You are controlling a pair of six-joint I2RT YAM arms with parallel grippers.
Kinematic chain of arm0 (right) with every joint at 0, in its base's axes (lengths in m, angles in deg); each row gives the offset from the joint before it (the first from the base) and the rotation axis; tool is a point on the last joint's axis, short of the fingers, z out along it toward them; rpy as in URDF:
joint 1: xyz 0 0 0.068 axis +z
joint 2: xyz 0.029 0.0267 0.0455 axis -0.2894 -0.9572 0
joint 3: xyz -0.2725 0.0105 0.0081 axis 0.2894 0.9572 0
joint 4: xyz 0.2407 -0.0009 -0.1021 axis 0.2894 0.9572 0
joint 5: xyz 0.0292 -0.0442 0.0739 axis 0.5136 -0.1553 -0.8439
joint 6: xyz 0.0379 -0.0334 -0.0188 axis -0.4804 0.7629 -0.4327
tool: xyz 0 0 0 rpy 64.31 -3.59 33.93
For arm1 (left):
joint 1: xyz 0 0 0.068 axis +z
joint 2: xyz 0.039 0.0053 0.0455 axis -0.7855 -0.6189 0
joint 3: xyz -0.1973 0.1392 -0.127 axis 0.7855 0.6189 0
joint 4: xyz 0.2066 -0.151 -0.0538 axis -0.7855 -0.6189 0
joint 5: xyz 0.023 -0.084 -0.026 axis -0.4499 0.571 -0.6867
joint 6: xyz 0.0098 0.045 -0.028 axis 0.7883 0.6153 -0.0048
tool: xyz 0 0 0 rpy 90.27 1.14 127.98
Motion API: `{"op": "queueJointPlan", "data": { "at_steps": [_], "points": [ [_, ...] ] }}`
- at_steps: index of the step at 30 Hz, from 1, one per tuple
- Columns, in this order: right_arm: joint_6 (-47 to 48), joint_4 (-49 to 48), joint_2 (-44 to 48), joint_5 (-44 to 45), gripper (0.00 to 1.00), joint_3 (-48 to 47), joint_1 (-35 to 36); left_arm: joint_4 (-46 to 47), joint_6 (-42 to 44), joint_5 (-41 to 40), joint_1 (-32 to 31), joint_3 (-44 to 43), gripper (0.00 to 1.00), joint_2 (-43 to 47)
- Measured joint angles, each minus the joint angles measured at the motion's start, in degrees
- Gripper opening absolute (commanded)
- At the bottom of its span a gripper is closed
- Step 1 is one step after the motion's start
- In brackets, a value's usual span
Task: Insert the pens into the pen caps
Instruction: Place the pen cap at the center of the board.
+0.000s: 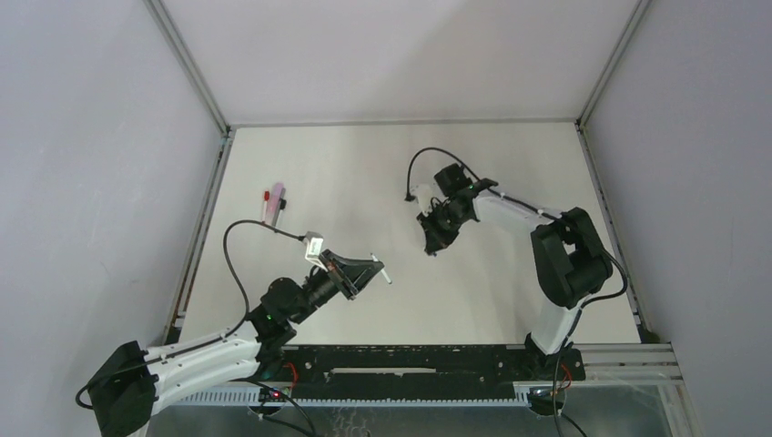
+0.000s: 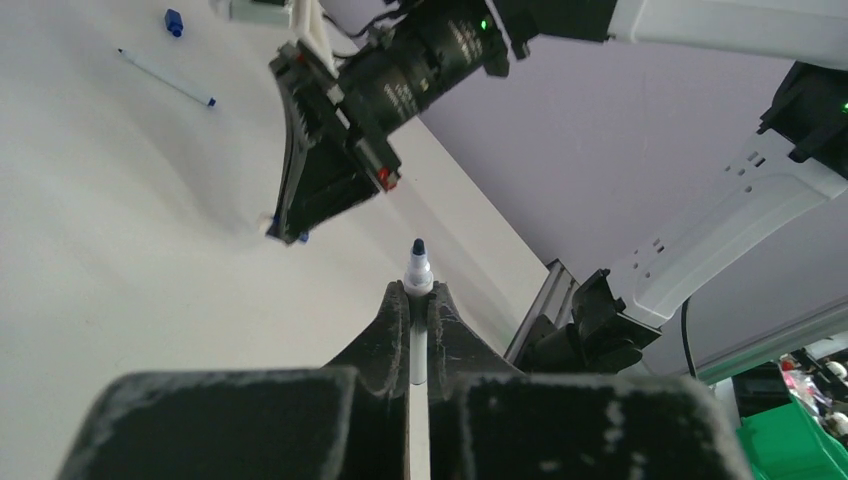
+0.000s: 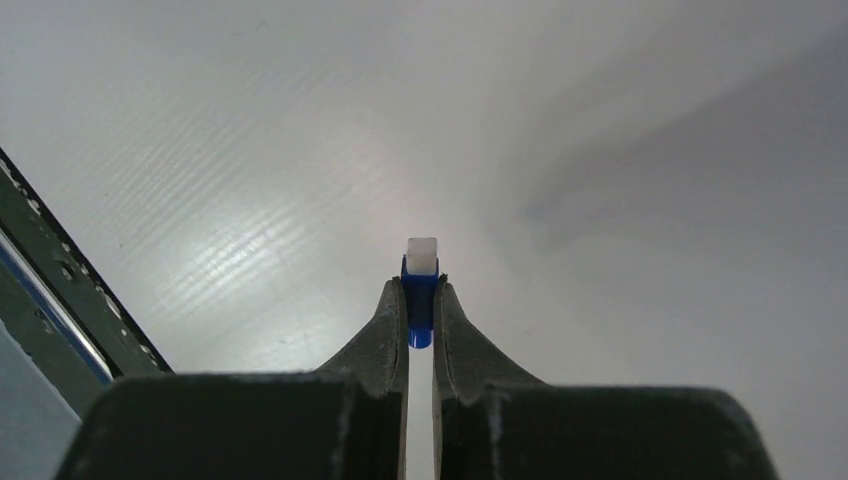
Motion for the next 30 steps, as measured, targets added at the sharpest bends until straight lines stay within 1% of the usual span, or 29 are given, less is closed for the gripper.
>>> {"op": "queueJointPlan", "data": {
  "at_steps": [2,5,8,10,15,19,22,30],
  "points": [
    [-3.6,-2.5,0.1,0.9,0.04,2.6,2.6,0.8,-0.8,0.0,-0.1,0.6,0.00,0.0],
    [-8.0,-5.5,0.1,4.5,0.06,5.4,6.5,1.8,-1.5,-0.2,-0.2,1.4,0.00,0.0],
    [-11.3,-7.8,0.0,8.2,0.09,5.9,9.3,2.3,-2.3,-0.2,-0.4,1.8,0.00,-0.1],
    [-12.8,-9.5,-0.2,9.9,0.13,5.9,10.3,2.6,-2.5,-0.4,-0.5,1.9,0.00,-0.2],
    [-14.8,-10.8,-1.2,11.4,0.25,5.9,10.6,3.7,-2.9,-0.7,-0.8,1.9,0.00,-0.8],
    [-15.4,-10.8,-1.4,11.2,0.31,5.9,10.5,4.2,-3.4,-0.7,-0.9,1.9,0.00,-1.9],
    [-15.4,-10.8,-1.4,10.5,0.33,5.9,10.4,4.8,-3.9,-0.7,-1.0,1.9,0.00,-2.8],
    [-15.5,-10.2,-1.3,6.3,0.36,5.9,8.9,7.1,-5.0,-0.8,-1.6,1.9,0.00,-4.5]
  ]
}}
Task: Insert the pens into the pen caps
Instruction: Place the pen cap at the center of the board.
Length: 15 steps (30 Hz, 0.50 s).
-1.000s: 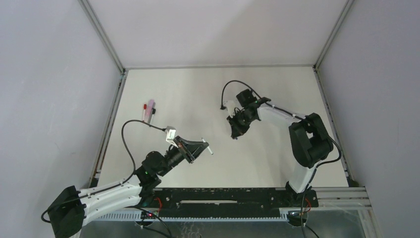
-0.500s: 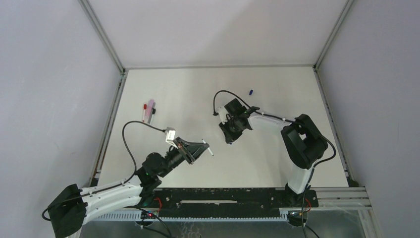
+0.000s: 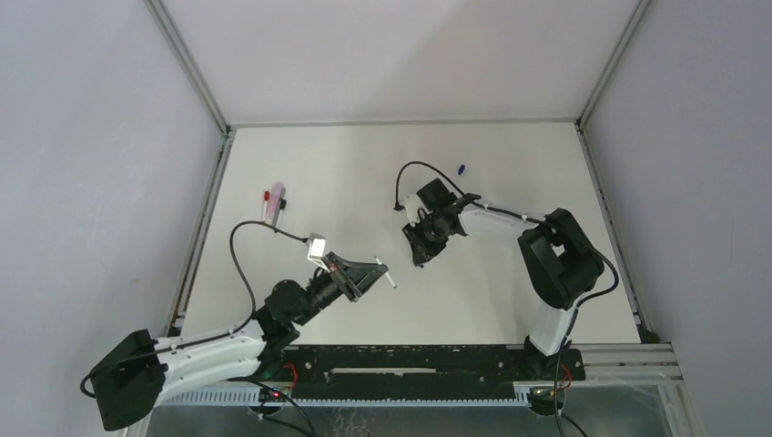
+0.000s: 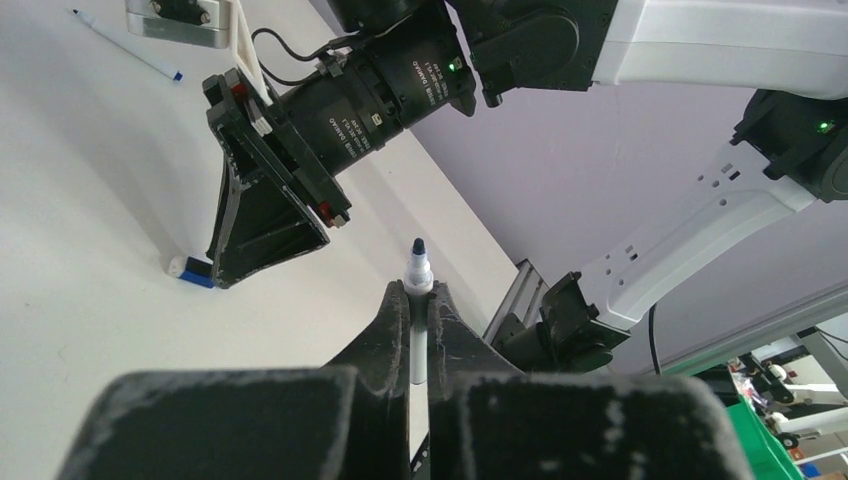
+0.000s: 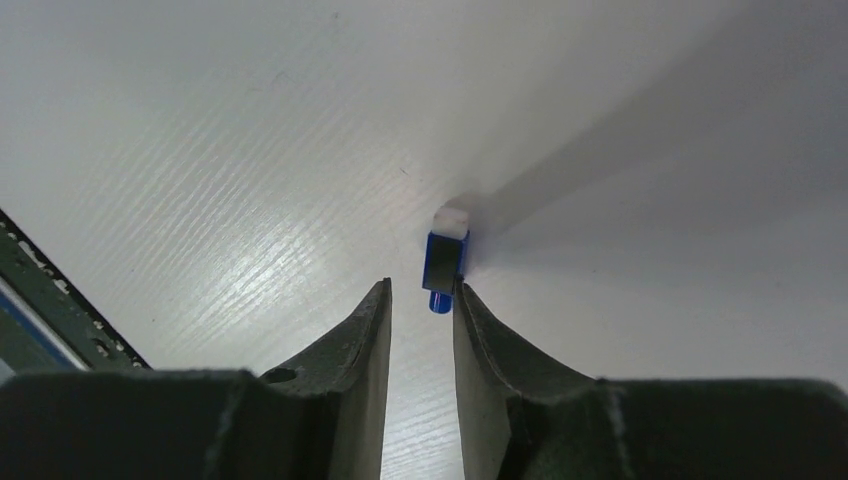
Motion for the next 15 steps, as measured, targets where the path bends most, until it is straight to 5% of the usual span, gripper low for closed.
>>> {"op": "queueJointPlan", "data": {
  "at_steps": [6,12,15],
  "points": [
    [3.4,3.0,4.4,-5.7,0.36,0.0,-4.1,2.0,-1.0,-0.6,-0.7,0.0,0.00,-1.7],
    [9.8,5.7,20.9,-16.8,0.37,-0.1,-10.9,4.8,-1.6,-2.2,-1.8,0.0,0.00,-3.9],
    [12.2,5.2,29.4,-20.2,0.48,0.1,-12.3,6.4,-1.2,-3.1,-2.1,-0.1,0.00,-4.7]
  ]
}}
